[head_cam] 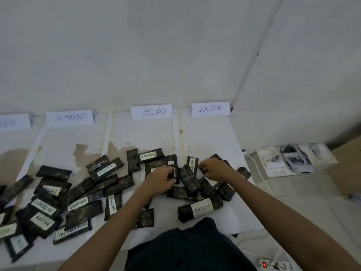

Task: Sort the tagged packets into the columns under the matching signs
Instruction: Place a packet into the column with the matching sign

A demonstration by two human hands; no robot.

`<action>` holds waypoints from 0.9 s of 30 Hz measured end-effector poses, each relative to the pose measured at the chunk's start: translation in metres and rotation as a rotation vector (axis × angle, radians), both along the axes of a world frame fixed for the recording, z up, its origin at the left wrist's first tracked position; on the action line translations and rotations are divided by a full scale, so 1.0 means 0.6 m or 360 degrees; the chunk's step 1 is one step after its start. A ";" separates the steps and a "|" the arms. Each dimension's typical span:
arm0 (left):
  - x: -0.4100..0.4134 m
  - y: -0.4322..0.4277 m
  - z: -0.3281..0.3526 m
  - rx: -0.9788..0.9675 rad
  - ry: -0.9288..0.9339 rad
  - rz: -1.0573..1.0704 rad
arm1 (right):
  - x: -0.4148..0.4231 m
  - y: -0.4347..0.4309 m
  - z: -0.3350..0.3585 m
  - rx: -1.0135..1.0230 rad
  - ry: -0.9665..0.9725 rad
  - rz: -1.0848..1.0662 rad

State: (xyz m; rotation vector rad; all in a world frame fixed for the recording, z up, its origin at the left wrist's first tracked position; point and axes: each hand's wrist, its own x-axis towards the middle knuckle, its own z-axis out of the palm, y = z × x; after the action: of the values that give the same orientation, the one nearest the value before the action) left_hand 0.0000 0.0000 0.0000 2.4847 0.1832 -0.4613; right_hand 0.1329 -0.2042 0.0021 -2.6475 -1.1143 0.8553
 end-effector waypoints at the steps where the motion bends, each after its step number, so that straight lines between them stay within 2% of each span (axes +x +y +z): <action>1: -0.002 -0.007 -0.003 0.0002 0.0032 0.0001 | 0.001 -0.012 -0.005 -0.0173 -0.0077 0.0056; 4: -0.004 -0.027 -0.016 -0.0002 0.0094 -0.0023 | 0.005 -0.057 -0.030 -0.0450 -0.0267 0.0341; 12: 0.003 -0.058 -0.029 -0.0080 0.0168 -0.0008 | 0.000 -0.060 -0.067 -0.0474 -0.0579 0.0730; 16: 0.001 -0.059 -0.019 -0.0204 0.0051 0.0103 | 0.010 -0.048 -0.062 -0.0410 -0.0630 0.0722; 19: 0.001 -0.062 0.001 -0.0362 -0.0094 0.0225 | 0.018 -0.036 -0.029 -0.0386 -0.0512 0.0594; 21: 0.004 -0.065 0.015 -0.0471 -0.0146 0.0306 | 0.025 -0.031 0.002 -0.0243 -0.0484 0.0449; 23: 0.010 -0.069 0.026 -0.0589 -0.0154 0.0391 | 0.035 -0.030 0.032 0.0020 -0.0412 0.0213; 27: 0.020 -0.085 0.037 -0.0626 -0.0191 0.0373 | 0.034 -0.031 0.085 0.0704 0.0001 -0.0508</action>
State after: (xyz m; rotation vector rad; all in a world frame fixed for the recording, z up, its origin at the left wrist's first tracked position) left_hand 0.0122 -0.0507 0.0221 2.0665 0.3001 -0.2228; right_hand 0.1531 -0.2226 0.0533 -2.3568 -0.7421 0.4815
